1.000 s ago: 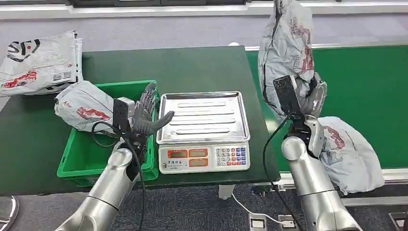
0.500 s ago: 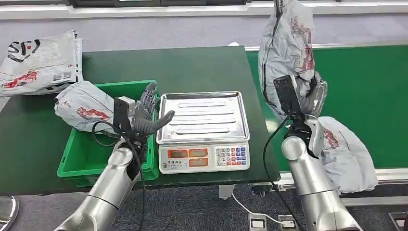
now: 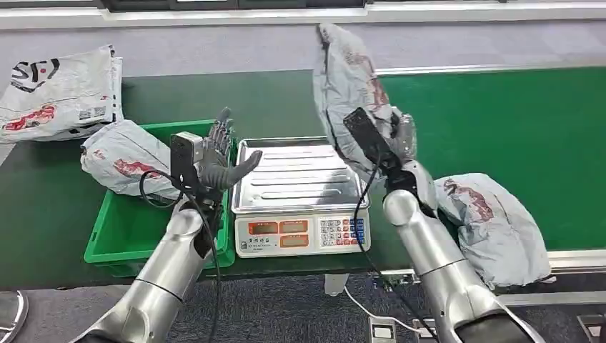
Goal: Moved the parcel from conveyor to table for the left to box.
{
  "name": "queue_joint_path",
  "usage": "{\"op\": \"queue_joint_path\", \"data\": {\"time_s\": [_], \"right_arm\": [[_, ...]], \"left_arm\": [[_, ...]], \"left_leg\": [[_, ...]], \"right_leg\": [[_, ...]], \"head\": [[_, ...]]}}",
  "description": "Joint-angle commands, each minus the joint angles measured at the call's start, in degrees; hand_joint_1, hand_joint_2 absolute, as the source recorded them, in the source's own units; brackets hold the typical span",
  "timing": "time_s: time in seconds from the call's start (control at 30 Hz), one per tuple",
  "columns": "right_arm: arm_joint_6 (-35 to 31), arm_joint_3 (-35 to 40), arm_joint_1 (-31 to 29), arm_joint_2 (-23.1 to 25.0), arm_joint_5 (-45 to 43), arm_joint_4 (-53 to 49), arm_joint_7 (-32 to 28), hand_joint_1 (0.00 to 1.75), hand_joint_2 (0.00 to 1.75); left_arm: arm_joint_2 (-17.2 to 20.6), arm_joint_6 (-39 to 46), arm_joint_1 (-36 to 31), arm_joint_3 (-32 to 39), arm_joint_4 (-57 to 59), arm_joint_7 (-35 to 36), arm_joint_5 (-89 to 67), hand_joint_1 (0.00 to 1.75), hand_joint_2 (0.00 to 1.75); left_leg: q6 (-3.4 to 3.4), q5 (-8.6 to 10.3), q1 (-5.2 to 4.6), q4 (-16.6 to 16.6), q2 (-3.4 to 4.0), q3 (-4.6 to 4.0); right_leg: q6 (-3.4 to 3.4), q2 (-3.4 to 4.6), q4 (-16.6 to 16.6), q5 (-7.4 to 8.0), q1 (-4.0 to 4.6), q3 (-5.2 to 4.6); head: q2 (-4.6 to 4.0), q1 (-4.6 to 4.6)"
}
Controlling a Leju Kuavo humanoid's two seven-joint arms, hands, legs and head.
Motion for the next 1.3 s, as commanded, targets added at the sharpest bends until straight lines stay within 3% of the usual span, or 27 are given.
{"op": "queue_joint_path", "data": {"time_s": [0.03, 0.13, 0.87, 0.9, 0.93, 1.1, 1.27, 1.3], "right_arm": [[17.9, 9.1, -4.0, 4.7, -10.9, 23.5, -0.5, 1.75, 1.75], [15.6, 10.1, -3.7, 4.5, -12.2, 26.2, -2.8, 1.75, 1.75], [16.7, 10.9, -2.8, 3.5, -12.6, 23.8, -0.1, 1.75, 1.75], [16.7, 11.0, -2.8, 3.5, -12.4, 24.0, 0.4, 0.33, 1.75], [16.7, 11.2, -2.7, 3.4, -12.3, 24.2, 0.7, 0.00, 1.75], [12.5, 7.8, -0.1, 3.7, -17.0, 21.4, -4.7, 0.00, 1.75], [8.0, 3.6, 3.6, 2.6, -26.0, 11.6, -15.7, 0.00, 1.75], [8.2, 1.3, 4.5, 3.1, -31.1, 9.1, -20.0, 0.00, 1.75]], "left_arm": [[1.5, 7.2, -1.7, -1.9, 1.4, -1.0, -1.1, 0.00, 1.75], [1.9, 8.1, -0.3, -2.2, -0.4, -0.7, -0.8, 0.00, 1.75], [1.6, 10.3, 1.1, -2.4, -1.6, -1.3, -0.1, 0.00, 1.75], [1.5, 11.1, 1.2, -2.3, -1.7, -1.5, -0.1, 0.00, 1.75], [1.6, 11.3, 1.5, -2.2, -2.1, -1.6, 0.0, 0.00, 1.75], [2.2, 12.4, 3.3, -2.7, -4.6, -2.4, -0.9, 0.00, 1.75], [2.0, 14.8, 1.8, -4.7, -4.7, -3.9, -3.5, 0.00, 1.75], [1.7, 14.6, 0.5, -5.8, -3.6, -3.3, -4.2, 0.00, 1.75]], "left_leg": [[0.00, -0.03, 0.04, -0.1, 0.14, 0.14], [0.01, -0.03, 0.07, -0.2, 0.12, 0.27], [0.03, 0.02, 0.05, -0.1, -0.15, 0.15], [0.04, 0.04, 0.04, -0.2, -0.14, 0.19], [0.04, 0.03, 0.05, -0.1, -0.16, 0.15], [0.04, 0.05, 0.04, -0.2, -0.13, 0.25], [0.03, 0.03, 0.06, -0.1, -0.26, 0.08], [0.03, 0.03, 0.04, -0.1, -0.28, 0.08]], "right_leg": [[-0.02, 0.13, -0.1, 0.02, 0.05, 0.11], [-0.02, 0.11, -0.2, 0.02, 0.07, 0.24], [-0.01, -0.17, -0.2, 0.01, 0.00, 0.20], [-0.02, -0.16, -0.2, 0.03, -0.01, 0.23], [-0.01, -0.17, -0.2, 0.02, 0.00, 0.21], [-0.02, -0.16, -0.3, 0.04, -0.02, 0.29], [-0.02, -0.27, -0.1, -0.02, 0.00, 0.16], [-0.01, -0.29, -0.1, -0.03, -0.02, 0.15]], "head": [[0.00, 0.00], [-0.02, 0.00], [0.00, 0.00], [0.00, 0.00], [-0.02, 0.00], [-0.02, 0.00], [0.00, 0.00], [0.00, 0.02]]}}
